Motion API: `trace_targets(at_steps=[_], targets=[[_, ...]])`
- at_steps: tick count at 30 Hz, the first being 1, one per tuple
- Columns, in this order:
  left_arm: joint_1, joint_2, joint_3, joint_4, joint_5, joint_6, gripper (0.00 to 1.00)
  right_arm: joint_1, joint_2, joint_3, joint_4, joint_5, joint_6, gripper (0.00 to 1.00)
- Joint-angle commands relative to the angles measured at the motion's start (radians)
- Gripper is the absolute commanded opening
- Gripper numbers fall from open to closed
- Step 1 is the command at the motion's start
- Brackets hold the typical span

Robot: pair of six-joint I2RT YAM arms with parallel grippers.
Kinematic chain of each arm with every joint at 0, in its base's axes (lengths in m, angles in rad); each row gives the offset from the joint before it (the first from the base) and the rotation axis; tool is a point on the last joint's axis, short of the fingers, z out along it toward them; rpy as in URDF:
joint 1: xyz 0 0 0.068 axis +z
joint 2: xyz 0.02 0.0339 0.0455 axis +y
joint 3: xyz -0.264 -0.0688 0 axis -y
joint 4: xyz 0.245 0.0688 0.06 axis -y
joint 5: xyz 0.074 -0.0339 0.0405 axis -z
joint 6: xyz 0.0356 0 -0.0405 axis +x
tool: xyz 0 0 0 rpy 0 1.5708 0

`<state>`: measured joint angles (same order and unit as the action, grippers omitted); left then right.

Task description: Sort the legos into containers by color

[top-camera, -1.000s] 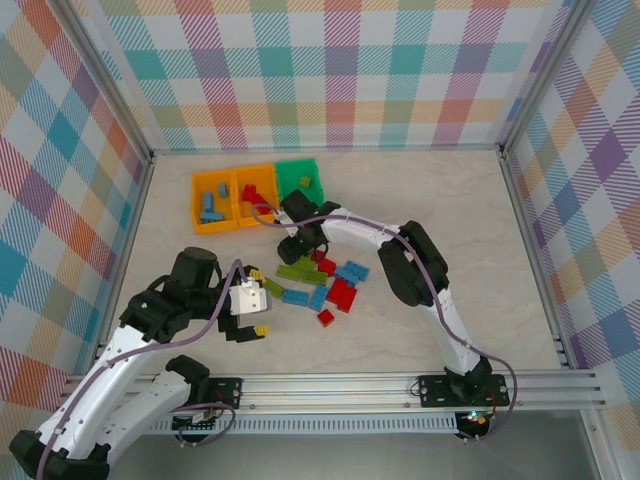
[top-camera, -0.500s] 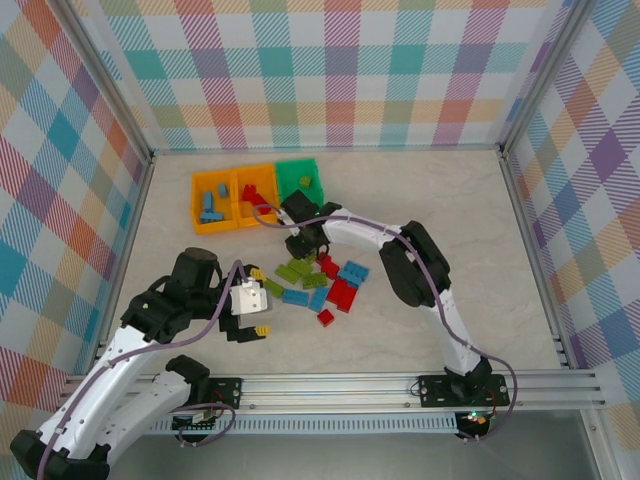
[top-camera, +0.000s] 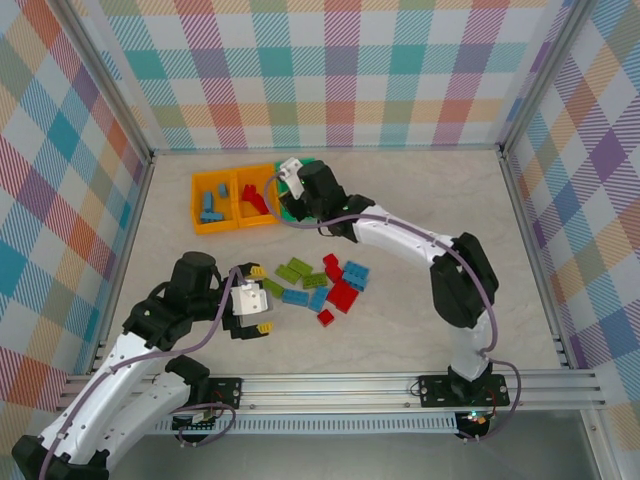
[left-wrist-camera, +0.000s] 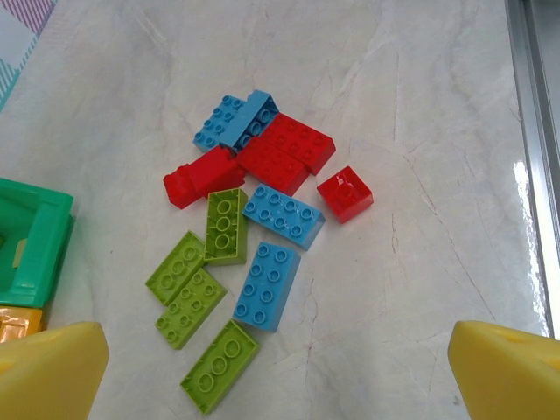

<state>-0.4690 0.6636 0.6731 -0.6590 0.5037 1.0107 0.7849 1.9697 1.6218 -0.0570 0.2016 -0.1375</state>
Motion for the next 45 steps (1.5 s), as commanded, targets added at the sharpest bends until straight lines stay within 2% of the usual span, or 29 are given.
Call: trace_targets(at_steps=[1, 6, 10, 12, 15, 20, 24, 27, 31, 34, 36, 38, 41, 43, 45], targets=[[-0.003, -0.009, -0.017, 0.042, 0.016, -0.005, 1.0, -0.033, 0.126, 0.065, 0.108, 0.004, -0.039, 0.23], [-0.003, 0.0, -0.027, 0.057, 0.019, -0.006, 1.0, -0.063, 0.266, 0.197, 0.114, 0.011, -0.048, 0.24], [-0.003, 0.002, -0.036, 0.07, 0.017, -0.004, 1.0, -0.075, 0.311, 0.259, 0.092, -0.01, -0.054, 0.41], [-0.003, 0.001, -0.041, 0.075, 0.014, -0.001, 1.0, -0.075, 0.311, 0.271, 0.083, -0.011, -0.067, 0.45], [-0.003, -0.001, -0.047, 0.084, 0.011, -0.001, 1.0, -0.075, 0.287, 0.266, 0.08, -0.006, -0.079, 0.48], [-0.003, 0.002, -0.05, 0.09, 0.004, -0.003, 1.0, -0.076, 0.207, 0.231, 0.057, -0.017, -0.066, 0.49], [-0.003, -0.011, -0.063, 0.139, -0.044, -0.069, 1.0, -0.075, 0.027, 0.071, 0.053, -0.041, -0.03, 0.53], [-0.003, -0.024, -0.07, 0.209, -0.094, -0.164, 1.0, -0.078, -0.166, -0.112, 0.047, -0.094, 0.016, 0.63], [-0.003, 0.009, -0.023, 0.267, -0.158, -0.383, 1.0, -0.079, -0.424, -0.353, 0.009, -0.199, 0.129, 0.78], [-0.004, 0.116, 0.092, 0.215, -0.171, -0.549, 1.0, -0.081, -0.608, -0.502, -0.07, -0.259, 0.224, 1.0], [-0.03, 0.212, 0.204, 0.138, -0.167, -0.643, 1.0, -0.081, -0.716, -0.585, -0.111, -0.296, 0.285, 1.0], [-0.085, 0.293, 0.277, 0.133, -0.234, -0.785, 1.0, -0.081, -0.805, -0.646, -0.168, -0.323, 0.325, 1.0], [-0.174, 0.395, 0.34, 0.184, -0.388, -0.981, 1.0, -0.081, -0.901, -0.679, -0.33, -0.295, 0.399, 1.0], [-0.193, 0.484, 0.385, 0.189, -0.456, -1.146, 1.0, -0.081, -0.946, -0.682, -0.438, -0.278, 0.442, 1.0], [-0.2, 0.581, 0.431, 0.161, -0.477, -1.313, 1.0, -0.082, -0.974, -0.674, -0.538, -0.281, 0.464, 1.0]])
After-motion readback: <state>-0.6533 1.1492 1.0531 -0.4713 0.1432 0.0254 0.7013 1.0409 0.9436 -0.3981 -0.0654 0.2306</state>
